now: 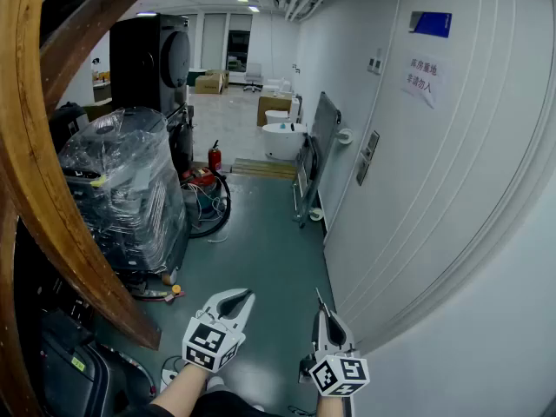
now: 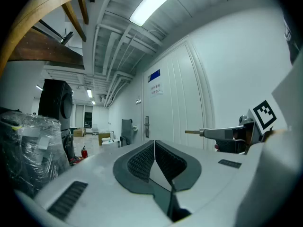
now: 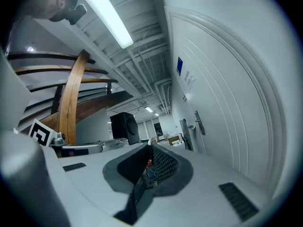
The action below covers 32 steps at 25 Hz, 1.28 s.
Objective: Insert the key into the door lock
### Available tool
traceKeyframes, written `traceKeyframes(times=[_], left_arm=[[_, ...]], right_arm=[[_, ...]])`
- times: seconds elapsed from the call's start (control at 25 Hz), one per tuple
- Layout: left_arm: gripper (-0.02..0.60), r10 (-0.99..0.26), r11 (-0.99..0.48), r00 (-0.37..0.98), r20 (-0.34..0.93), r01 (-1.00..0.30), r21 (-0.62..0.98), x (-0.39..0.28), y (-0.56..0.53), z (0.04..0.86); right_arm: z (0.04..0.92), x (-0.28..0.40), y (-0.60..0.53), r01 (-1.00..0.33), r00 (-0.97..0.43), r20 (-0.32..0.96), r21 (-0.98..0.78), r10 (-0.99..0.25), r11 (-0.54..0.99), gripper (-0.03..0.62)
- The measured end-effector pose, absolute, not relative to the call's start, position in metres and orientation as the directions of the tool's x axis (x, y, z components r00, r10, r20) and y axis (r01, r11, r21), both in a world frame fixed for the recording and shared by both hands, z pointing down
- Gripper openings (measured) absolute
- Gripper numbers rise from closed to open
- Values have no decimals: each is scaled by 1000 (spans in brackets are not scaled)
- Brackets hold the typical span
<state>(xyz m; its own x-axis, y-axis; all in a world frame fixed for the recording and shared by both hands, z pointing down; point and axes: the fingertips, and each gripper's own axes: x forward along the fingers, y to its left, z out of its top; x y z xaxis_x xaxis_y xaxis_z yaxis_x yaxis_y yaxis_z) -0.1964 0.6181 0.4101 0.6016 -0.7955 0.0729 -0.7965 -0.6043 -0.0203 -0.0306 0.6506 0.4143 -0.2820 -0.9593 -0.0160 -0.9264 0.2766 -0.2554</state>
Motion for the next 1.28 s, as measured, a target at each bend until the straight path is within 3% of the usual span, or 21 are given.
traceKeyframes(times=[0.72,1.28], left_arm=[[17,-777,-626,622,96,-779,-20,-198,596,418],[16,-756,-652,647,106,-757,-33,-251,522,416]], right_arm=[[419,-39,628,-920,-286,-18,-276,-958,279,80],[412,-97,552,-948,-266,26,-185,-963,257,80]])
